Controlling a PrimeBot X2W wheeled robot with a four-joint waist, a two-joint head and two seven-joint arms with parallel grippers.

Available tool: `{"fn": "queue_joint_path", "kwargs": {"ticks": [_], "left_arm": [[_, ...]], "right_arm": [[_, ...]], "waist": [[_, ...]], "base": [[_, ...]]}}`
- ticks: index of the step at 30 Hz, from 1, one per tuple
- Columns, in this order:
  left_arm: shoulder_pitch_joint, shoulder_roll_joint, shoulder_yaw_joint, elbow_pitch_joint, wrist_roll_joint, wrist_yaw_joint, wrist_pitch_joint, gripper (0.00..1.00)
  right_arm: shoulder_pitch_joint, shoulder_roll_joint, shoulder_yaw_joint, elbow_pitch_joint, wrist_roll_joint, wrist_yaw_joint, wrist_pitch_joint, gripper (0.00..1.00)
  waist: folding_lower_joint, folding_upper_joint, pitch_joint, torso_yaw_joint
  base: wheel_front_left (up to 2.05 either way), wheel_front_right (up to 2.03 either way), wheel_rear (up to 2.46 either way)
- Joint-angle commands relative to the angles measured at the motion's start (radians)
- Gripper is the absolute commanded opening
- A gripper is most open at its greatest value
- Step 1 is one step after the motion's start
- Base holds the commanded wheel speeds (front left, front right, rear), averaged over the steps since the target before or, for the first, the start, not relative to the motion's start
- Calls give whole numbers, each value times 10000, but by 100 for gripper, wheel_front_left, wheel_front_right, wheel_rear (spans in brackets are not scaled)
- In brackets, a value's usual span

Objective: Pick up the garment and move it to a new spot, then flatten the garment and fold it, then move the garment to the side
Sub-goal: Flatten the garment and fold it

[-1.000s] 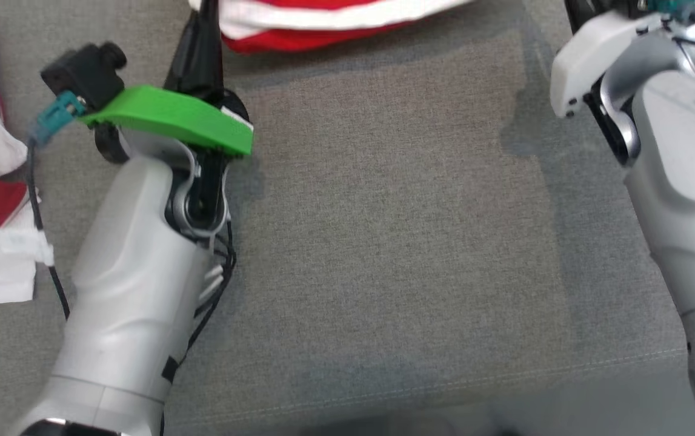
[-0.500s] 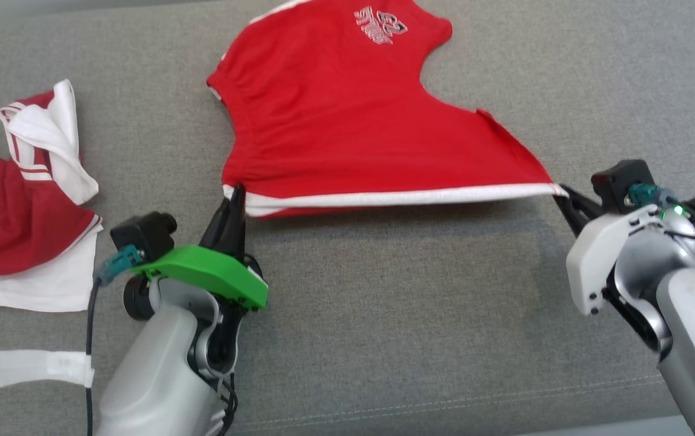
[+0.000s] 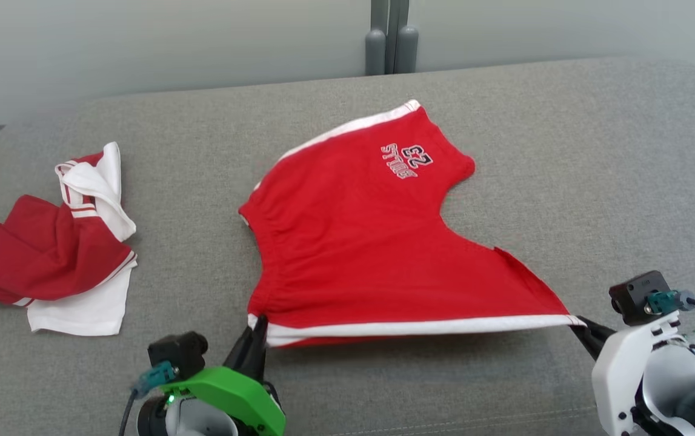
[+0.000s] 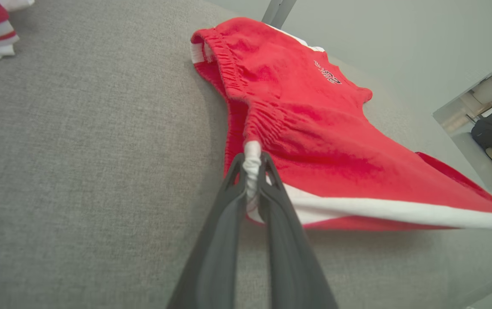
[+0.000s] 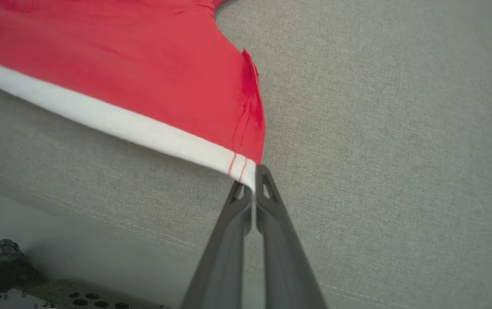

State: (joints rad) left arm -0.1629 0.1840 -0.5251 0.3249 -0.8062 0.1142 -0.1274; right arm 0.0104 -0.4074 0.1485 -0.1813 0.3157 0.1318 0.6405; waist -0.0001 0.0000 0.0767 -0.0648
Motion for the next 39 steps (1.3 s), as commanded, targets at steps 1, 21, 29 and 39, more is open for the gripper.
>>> {"fn": "queue_joint_path", "kwargs": {"ticks": [1,21,29,39], "left_arm": [[381,210,-67,-305,94,169,140,0],[-2295,63,-181,-988,215,270,1587,0],[-4022,-364,-26,-21,215,3,1586,0],[-5640,-863,278,1264,-53,-112,1365,0]], "right_arm": [[337,59,-222,-359,91,-20,172,0],[-4214,-747,1118,1342,473,-17,-192,0],[-6774,-914,1941,3192,741,-17,-328,0],[-9192,-832,3071,4929,787,-17,-808,0]], "waist": [[1,0,-336,73],[1,0,1254,483],[1,0,2206,804],[1,0,3130,1069]], "base": [[0,0,0],[0,0,0],[0,0,0],[0,0,0]]}}
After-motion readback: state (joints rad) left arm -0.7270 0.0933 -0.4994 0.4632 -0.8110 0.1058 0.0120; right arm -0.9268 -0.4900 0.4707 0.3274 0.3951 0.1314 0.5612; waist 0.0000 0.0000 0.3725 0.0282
